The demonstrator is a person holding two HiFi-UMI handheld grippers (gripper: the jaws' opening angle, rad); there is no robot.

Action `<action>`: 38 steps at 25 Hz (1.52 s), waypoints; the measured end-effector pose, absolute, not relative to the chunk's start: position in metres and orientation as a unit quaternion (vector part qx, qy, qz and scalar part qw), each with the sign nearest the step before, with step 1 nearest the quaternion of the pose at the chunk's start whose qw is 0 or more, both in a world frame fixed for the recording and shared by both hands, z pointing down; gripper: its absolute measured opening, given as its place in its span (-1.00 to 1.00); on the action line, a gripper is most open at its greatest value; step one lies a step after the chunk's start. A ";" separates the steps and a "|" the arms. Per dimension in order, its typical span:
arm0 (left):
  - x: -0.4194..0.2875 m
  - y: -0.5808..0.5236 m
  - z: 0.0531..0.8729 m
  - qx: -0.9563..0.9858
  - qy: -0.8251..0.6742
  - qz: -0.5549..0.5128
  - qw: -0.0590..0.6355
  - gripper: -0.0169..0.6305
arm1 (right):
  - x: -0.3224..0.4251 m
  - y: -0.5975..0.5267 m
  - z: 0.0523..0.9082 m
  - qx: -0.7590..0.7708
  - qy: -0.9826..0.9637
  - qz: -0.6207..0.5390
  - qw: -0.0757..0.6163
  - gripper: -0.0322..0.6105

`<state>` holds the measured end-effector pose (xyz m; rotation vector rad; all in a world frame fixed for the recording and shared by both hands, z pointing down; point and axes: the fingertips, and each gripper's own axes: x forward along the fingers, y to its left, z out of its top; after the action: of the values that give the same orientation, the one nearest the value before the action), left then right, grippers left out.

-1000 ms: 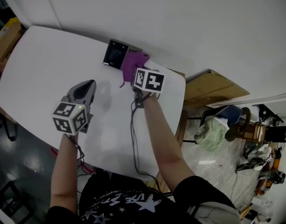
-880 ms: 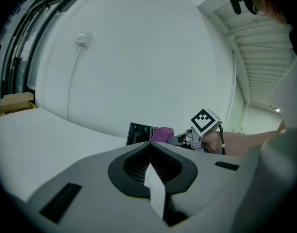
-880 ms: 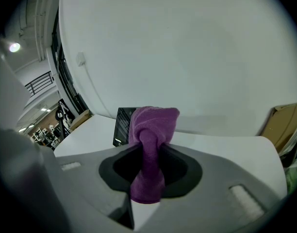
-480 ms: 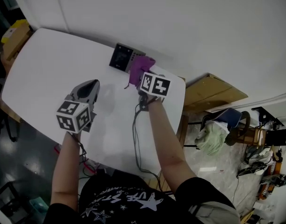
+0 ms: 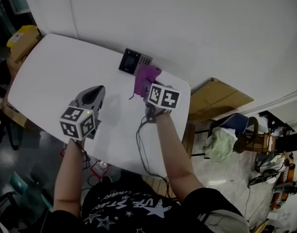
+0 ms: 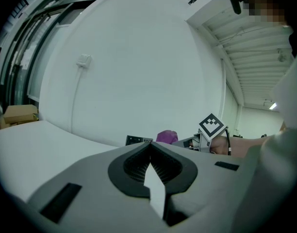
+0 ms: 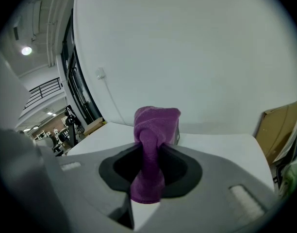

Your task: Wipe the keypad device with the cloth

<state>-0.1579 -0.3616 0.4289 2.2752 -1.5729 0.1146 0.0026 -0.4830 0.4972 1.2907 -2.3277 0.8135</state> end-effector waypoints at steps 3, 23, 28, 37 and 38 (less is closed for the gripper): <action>-0.159 -0.343 0.424 0.808 -0.559 0.035 0.183 -0.93 | 0.002 -0.460 0.490 0.452 -0.826 0.286 0.175 -0.60; -0.197 -0.173 0.410 0.812 -0.560 0.015 0.166 -0.93 | -0.043 -0.260 0.445 0.419 -0.861 0.236 0.165 -0.60; -0.201 -0.129 0.415 0.820 -0.547 0.011 0.167 -0.93 | -0.055 -0.201 0.448 0.417 -0.863 0.230 0.167 -0.60; -0.194 -0.088 0.422 0.830 -0.527 0.009 0.186 -0.93 | -0.036 -0.143 0.444 0.440 -0.854 0.230 0.157 -0.60; -0.193 -0.086 0.423 0.830 -0.525 0.010 0.186 -0.93 | -0.034 -0.142 0.444 0.443 -0.852 0.232 0.155 -0.60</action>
<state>-0.1934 -0.0864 0.4230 2.3384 -1.4779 0.0276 -0.0343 -0.1417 0.4437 1.2703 -2.4414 0.6649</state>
